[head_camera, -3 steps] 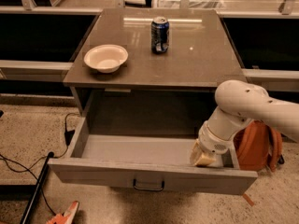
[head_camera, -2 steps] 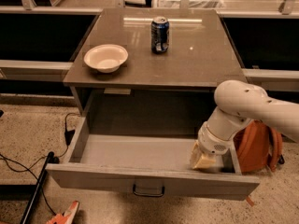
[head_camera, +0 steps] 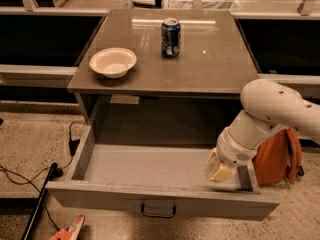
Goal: Open top drawer
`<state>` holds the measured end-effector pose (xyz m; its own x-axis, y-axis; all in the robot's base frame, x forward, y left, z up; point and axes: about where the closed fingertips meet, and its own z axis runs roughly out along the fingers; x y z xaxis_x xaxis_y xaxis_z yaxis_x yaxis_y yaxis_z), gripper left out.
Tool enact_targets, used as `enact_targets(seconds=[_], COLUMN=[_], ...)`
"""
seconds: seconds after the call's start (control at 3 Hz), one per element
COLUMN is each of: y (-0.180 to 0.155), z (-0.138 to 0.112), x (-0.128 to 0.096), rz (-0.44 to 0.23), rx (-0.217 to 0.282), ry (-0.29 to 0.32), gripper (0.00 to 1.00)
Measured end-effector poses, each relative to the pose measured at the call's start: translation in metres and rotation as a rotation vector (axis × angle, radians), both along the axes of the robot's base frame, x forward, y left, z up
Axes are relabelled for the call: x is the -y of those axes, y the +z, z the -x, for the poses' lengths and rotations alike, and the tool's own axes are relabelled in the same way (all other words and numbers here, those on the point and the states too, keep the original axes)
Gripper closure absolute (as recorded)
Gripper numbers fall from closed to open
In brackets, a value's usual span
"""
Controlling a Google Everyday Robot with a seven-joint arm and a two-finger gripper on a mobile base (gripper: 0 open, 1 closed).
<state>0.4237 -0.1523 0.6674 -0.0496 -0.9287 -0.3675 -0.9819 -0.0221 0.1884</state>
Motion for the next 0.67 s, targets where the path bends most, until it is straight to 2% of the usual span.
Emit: enact_targets(seconds=[0.33, 0.67], y=[0.035, 0.07], z=[-0.022, -0.042], x=[0.01, 0.016], rz=[-0.019, -0.085], rx=[0.142, 0.281], ry=[-0.096, -0.161], gripper=[1.0, 0.84])
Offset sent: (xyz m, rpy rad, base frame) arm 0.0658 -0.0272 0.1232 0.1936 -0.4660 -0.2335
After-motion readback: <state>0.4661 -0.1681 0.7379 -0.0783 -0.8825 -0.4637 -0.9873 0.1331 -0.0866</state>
